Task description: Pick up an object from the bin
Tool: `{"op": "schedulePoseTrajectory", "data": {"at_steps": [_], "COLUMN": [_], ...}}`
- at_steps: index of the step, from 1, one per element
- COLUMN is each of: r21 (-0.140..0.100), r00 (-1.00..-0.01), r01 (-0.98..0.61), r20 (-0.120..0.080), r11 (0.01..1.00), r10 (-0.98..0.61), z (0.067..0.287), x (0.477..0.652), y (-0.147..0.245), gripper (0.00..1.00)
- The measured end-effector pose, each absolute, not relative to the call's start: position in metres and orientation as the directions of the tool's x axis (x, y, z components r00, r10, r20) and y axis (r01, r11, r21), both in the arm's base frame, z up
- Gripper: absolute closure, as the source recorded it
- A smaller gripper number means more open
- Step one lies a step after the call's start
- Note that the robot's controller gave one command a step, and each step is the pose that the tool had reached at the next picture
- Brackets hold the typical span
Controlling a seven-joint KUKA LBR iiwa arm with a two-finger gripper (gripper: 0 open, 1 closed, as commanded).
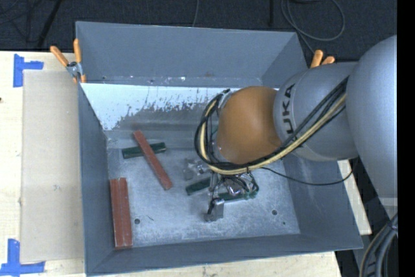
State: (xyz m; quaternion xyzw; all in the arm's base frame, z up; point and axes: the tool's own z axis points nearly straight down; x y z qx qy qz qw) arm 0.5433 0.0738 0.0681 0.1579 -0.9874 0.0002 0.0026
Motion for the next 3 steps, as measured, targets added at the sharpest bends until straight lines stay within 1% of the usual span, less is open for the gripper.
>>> {"op": "schedulePoseTrajectory", "data": {"at_steps": [1, 2, 3], "r21": [0.001, -0.003, -0.003], "r00": [-0.951, -0.941, -0.936], "r01": [-0.308, -0.338, -0.352], "r20": [0.002, -0.003, -0.008], "r11": [0.951, 0.941, 0.936], "r10": [-0.308, -0.338, -0.352], "z": [0.07, 0.192, 0.262], "x": [0.544, 0.477, 0.481], "y": [0.074, -0.001, -0.005], "gripper": [1.0, 1.0, 1.0]}}
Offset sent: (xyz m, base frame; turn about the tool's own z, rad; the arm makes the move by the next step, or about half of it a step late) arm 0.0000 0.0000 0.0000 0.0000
